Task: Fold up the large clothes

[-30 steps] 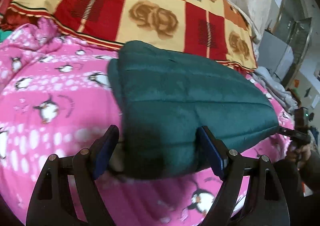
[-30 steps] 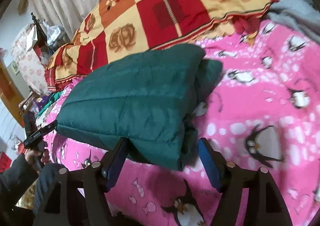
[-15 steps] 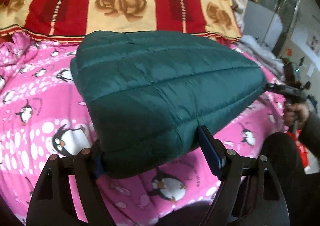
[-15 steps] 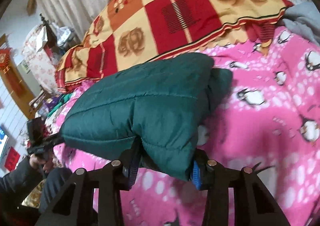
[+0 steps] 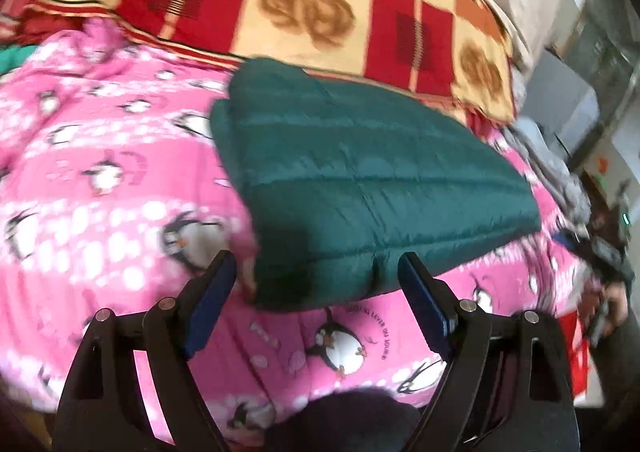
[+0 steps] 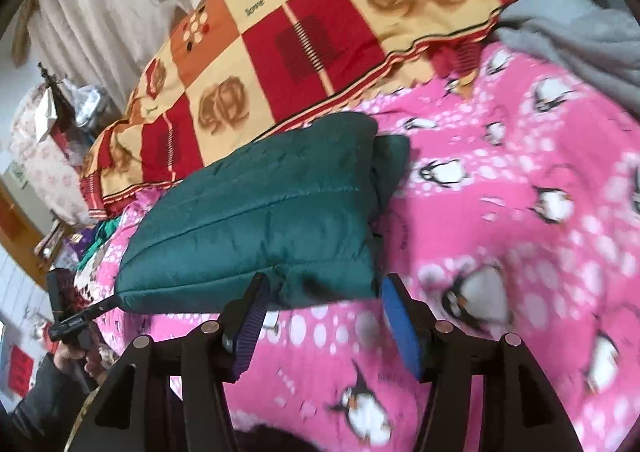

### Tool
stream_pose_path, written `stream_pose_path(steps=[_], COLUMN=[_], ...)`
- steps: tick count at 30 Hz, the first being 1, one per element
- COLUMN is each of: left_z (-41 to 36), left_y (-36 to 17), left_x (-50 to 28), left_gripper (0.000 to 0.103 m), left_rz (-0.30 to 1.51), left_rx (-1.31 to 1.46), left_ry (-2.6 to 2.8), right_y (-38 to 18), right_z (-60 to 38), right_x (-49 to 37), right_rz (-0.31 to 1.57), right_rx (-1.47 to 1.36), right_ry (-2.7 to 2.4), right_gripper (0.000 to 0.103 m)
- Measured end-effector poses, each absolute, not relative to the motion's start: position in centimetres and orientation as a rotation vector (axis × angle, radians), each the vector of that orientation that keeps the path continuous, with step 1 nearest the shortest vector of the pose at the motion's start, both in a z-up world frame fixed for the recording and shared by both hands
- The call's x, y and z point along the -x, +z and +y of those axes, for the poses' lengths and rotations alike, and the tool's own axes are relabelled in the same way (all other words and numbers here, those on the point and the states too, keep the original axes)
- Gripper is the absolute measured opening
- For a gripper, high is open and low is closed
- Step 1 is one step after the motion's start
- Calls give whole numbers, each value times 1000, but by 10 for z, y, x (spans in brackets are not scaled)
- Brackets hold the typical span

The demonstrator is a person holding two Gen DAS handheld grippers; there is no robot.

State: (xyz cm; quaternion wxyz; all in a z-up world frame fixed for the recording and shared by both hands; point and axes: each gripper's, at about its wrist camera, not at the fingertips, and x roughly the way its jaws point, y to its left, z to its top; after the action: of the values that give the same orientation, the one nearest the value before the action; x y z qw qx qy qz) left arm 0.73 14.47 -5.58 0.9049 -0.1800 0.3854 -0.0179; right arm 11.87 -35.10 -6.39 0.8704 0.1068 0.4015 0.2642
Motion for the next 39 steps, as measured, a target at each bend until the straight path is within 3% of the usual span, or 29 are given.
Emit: stream_pose_path(steps=[2,3,11,20,39], left_z=[138,131,66,43,-4], left_y=[-38,-28,11,41,57], left_x=[7,15,78,101,106], left_gripper=[83,87,90,90,90], left_rz=[784,779,746,747,755], left_rx=[349,328,140,276,206], left_ry=[31,65,282,281,236], right_y=[-52,-46,-2,19,31], right_z=[-348,-345,-322,-300,-316], right_x=[-99,-88,-2,58,75], right_rz=[843,843,780,723,694], right_rx=[-169,-141,5,158,56], right_ry=[516,509,376,409,446], right_gripper=[76,78,78,78,77])
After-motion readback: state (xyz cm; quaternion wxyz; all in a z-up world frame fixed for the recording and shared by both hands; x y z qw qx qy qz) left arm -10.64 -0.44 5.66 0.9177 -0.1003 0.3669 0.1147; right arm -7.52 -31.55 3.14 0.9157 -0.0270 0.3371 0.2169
